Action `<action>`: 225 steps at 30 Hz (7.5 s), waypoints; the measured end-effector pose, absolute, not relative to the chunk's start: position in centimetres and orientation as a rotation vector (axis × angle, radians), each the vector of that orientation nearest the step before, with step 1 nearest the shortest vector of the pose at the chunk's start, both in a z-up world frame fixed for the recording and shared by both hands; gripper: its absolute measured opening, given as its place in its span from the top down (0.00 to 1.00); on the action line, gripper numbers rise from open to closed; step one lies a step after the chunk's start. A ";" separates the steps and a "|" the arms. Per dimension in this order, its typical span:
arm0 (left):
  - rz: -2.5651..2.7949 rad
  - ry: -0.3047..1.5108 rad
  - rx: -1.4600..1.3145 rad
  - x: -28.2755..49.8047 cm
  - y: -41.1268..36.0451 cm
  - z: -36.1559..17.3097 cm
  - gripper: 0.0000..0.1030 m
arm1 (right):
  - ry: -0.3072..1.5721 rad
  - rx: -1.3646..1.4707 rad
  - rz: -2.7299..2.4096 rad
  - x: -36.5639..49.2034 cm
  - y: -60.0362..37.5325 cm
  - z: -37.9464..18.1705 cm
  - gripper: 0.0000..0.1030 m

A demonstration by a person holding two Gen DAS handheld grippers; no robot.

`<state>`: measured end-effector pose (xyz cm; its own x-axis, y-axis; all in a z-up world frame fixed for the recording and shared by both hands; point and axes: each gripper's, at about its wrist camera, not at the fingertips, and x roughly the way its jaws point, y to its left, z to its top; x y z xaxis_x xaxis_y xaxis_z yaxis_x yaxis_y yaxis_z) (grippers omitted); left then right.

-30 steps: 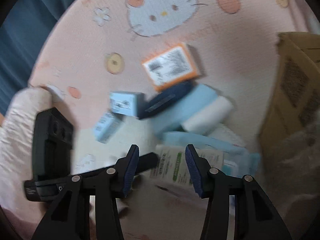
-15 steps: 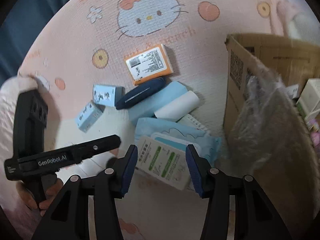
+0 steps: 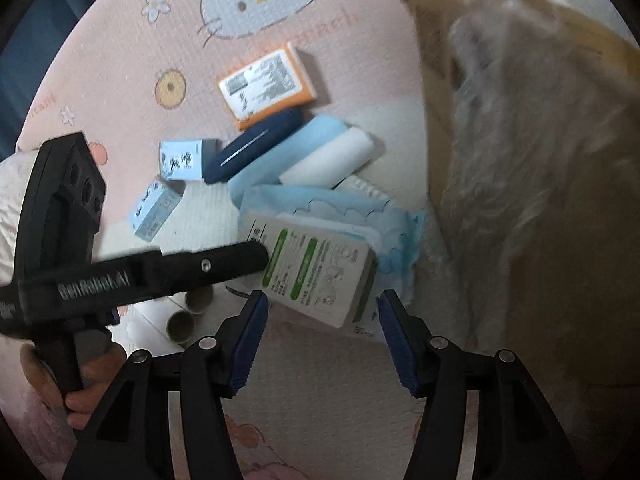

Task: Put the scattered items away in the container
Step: 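Lift the held medicine box and carry it over the cardboard box, then lower the held medicine box into the cardboard box onto the stack, then open the left gripper to release the medicine box, then withdraw the left gripper from the box toward the scattered items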

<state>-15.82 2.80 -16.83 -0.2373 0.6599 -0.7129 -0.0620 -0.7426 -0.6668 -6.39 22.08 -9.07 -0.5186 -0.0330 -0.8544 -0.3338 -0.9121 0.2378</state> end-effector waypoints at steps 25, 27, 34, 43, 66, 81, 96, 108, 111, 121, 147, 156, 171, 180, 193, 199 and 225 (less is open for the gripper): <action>1.998 -0.604 -1.560 -17.7 4.0 -16.1 0.53 | 0.499 -1.350 2.655 -8.7 22.4 -10.1 0.31; 1.987 -0.606 -1.568 -18.0 4.2 -16.2 0.53 | 0.527 -1.329 2.647 -8.8 22.6 -10.3 0.29; 1.998 -0.547 -1.561 -18.4 5.0 -15.7 0.53 | 0.408 -1.325 2.630 -9.3 22.3 -11.0 0.28; 2.091 -0.446 -1.468 -17.4 5.1 -13.3 0.53 | 0.337 -1.240 2.641 -8.7 21.5 -10.0 0.38; 2.131 -0.505 -1.111 -14.7 5.9 0.2 0.53 | -0.069 -0.931 2.670 -6.9 19.6 3.9 0.39; 1.926 -0.472 -1.157 -16.1 18.2 1.7 0.53 | 0.000 -0.958 2.576 0.1 29.7 7.9 0.39; 1.853 -0.366 -1.331 -21.0 29.3 -1.7 0.53 | 0.164 -1.170 2.502 3.2 41.8 5.6 0.39; 1.857 -0.367 -1.441 -25.2 32.4 -4.9 0.53 | 0.075 -1.457 2.465 -1.0 47.5 3.1 0.39; 1.860 -0.359 -1.460 -25.6 33.3 -5.6 0.53 | 0.032 -1.510 2.433 -1.9 48.3 2.5 0.39; 1.860 -0.354 -1.505 -26.2 35.5 -7.9 0.54 | -0.017 -1.555 2.366 -2.3 50.3 0.9 0.39; 1.943 -0.390 -1.431 -25.3 33.8 -6.7 0.88 | 0.257 -1.457 2.248 0.3 51.4 1.5 0.70; 1.936 -0.365 -1.429 -25.9 35.9 -7.0 0.88 | 0.162 -1.438 2.198 -0.1 51.8 1.6 0.70; 2.108 -0.148 -1.237 -20.8 32.5 0.0 0.56 | 0.149 -1.391 2.127 5.2 47.6 6.5 0.50; 2.284 0.016 -1.057 -15.5 24.8 3.9 0.47 | 0.264 -1.180 2.200 8.0 40.2 9.3 0.34; 2.371 -0.073 -1.234 -11.5 10.8 -0.2 0.47 | 0.209 -1.267 2.212 5.3 32.2 9.7 0.33; 2.373 -0.189 -1.257 -11.9 6.1 -0.9 0.47 | 0.356 -1.245 2.254 3.5 30.1 10.8 0.32; 2.516 -0.583 -1.623 -13.4 -11.0 -10.8 0.45 | 0.409 -1.711 2.432 -18.6 21.6 -1.6 0.27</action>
